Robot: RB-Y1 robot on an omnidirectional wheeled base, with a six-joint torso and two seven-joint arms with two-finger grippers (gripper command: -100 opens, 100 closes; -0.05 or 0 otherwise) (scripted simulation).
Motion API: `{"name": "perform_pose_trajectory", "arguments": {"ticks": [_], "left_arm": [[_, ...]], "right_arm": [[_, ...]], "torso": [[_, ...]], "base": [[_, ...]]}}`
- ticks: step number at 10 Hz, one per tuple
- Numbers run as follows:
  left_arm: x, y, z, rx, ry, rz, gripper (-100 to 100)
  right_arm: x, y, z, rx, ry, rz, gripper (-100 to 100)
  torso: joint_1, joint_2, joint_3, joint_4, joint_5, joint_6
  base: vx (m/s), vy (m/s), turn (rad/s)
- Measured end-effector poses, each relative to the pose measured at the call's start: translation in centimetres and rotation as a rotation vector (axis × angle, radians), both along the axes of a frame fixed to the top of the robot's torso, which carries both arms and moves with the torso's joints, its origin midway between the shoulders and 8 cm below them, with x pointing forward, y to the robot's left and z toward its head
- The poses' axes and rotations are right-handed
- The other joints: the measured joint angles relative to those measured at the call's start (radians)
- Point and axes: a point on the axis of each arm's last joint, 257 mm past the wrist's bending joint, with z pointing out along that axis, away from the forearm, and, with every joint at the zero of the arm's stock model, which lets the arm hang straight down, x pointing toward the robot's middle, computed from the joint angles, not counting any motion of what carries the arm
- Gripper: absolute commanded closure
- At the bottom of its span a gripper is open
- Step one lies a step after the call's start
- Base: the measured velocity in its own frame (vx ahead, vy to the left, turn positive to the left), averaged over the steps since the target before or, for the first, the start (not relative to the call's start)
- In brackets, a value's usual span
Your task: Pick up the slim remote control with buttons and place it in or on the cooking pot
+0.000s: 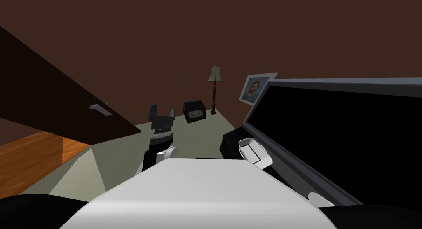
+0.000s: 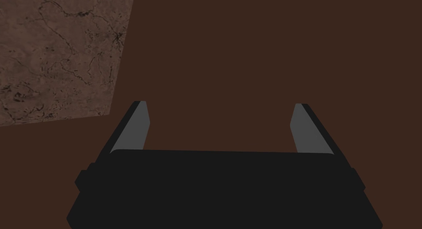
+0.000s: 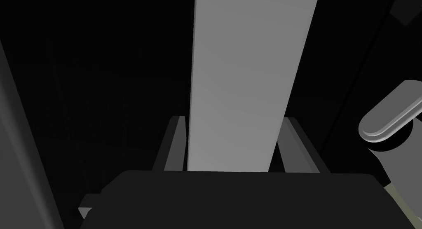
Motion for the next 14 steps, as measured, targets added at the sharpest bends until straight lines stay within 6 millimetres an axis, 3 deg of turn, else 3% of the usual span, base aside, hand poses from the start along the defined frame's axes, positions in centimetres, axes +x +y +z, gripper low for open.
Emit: {"name": "perform_pose_trajectory", "arguments": {"ticks": [6, 14], "left_arm": [[0.0, 0.0, 0.0, 0.000, 0.000, 0.000, 0], [0.0, 0.0, 0.0, 0.000, 0.000, 0.000, 0]], "right_arm": [[1.3, -3.7, 4.0, -0.018, 0.025, -0.046, 100], [3.9, -2.9, 7.5, 0.071, 0.076, -0.109, 100]], "torso": [[-0.002, -0.003, -0.002, -0.001, 0.000, 0.000], [-0.004, -0.007, -0.004, -0.001, -0.002, 0.001]], "base": [[-0.015, 0.041, -0.086], [0.027, 0.013, -0.078]]}}
